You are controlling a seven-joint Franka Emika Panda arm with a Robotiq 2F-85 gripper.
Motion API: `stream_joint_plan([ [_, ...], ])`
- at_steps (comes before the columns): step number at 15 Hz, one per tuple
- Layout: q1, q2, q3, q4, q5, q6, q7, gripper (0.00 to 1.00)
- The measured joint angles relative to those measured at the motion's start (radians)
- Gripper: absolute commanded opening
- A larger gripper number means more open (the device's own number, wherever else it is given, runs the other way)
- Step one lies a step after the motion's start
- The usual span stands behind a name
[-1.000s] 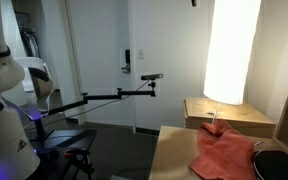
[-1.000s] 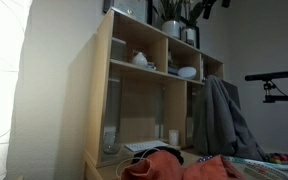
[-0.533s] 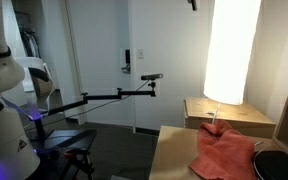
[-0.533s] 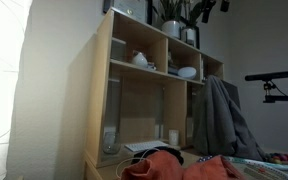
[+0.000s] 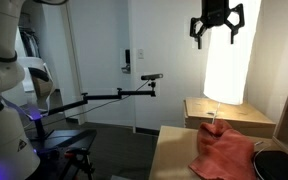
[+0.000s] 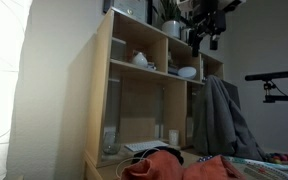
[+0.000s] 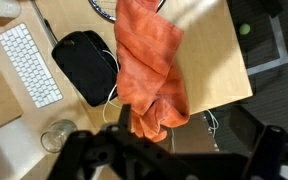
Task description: Pick up the orange towel from the table, wipe the top shelf of the cabinet and put back on the table
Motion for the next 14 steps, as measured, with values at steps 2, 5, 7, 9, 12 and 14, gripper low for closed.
stream_joint_plan([
  [2, 0.0, 0.076, 0.001, 0.045, -0.001, 0.0, 0.0, 1.0],
  [5, 0.0, 0.197, 0.001, 0.135, -0.001, -0.008, 0.0, 1.0],
  [7, 0.0, 0.276, 0.0, 0.201, -0.003, -0.019, 0.0, 1.0],
  [9, 0.0, 0.351, -0.001, 0.27, -0.004, -0.038, 0.0, 1.0],
  [12, 0.001, 0.45, -0.006, 0.367, -0.007, -0.073, 0.0, 1.0],
  [14, 0.001, 0.508, -0.009, 0.428, -0.009, -0.101, -0.001, 1.0],
])
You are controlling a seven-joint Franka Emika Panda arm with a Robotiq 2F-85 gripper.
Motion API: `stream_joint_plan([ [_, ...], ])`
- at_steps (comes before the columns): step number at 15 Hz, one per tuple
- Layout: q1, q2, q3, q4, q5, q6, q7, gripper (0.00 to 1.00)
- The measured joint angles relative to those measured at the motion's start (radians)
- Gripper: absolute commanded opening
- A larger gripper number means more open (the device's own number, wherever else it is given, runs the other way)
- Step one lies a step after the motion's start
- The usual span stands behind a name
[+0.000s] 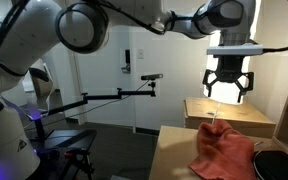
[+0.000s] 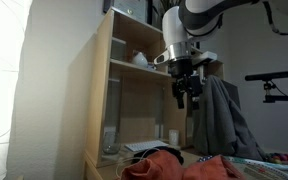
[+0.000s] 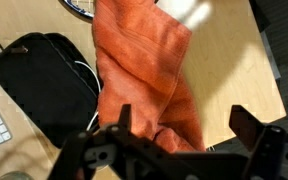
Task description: Pick up the orange towel from the table, wipe the top shelf of the cabinet and put back on the table
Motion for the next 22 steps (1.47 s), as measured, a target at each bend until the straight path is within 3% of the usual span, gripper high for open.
stream_joint_plan([
  [5, 0.004, 0.104, -0.008, 0.106, -0.016, -0.07, -0.005, 1.0],
  [22, 0.003, 0.113, -0.008, 0.109, -0.016, -0.07, -0.005, 1.0],
])
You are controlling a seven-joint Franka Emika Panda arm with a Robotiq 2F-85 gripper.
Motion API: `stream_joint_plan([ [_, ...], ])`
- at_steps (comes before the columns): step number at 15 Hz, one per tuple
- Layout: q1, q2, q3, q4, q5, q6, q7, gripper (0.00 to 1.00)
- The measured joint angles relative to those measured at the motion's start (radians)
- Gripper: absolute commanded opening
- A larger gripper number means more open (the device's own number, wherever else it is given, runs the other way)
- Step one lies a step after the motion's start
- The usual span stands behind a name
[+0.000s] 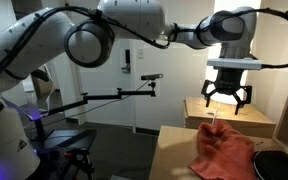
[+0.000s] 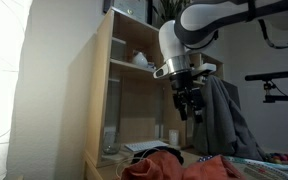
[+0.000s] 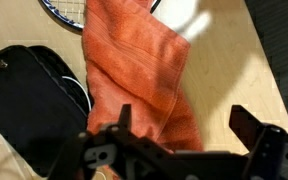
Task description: Pick up the orange towel from the table, wipe the top shelf of the cabinet and put back on the table
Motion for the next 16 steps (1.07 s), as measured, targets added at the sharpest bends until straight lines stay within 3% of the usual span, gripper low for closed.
stream_joint_plan([
  [7, -0.002, 0.025, 0.0, -0.035, 0.0, 0.044, 0.001, 1.0],
  [16, -0.034, 0.048, 0.0, -0.257, 0.0, 0.314, 0.002, 1.0],
])
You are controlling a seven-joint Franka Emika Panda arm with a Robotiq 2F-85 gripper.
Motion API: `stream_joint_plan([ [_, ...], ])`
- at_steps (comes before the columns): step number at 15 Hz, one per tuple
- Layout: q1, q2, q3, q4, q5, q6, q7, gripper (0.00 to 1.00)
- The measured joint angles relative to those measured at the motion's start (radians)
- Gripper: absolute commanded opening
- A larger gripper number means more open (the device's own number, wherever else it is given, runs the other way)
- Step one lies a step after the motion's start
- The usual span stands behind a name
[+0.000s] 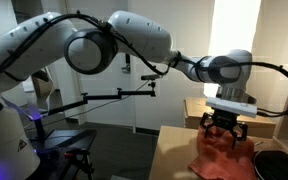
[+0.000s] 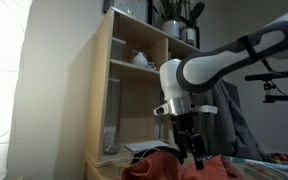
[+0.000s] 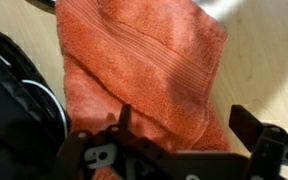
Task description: Pick up the orange towel from the table, wipe the top shelf of the cabinet and put back on the table
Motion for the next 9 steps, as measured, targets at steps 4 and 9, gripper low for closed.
stream_joint_plan([
  [4, -0.029, -0.029, 0.0, -0.163, 0.0, 0.143, -0.001, 1.0],
  [9, -0.056, -0.09, 0.0, -0.368, 0.0, 0.268, -0.001, 1.0],
])
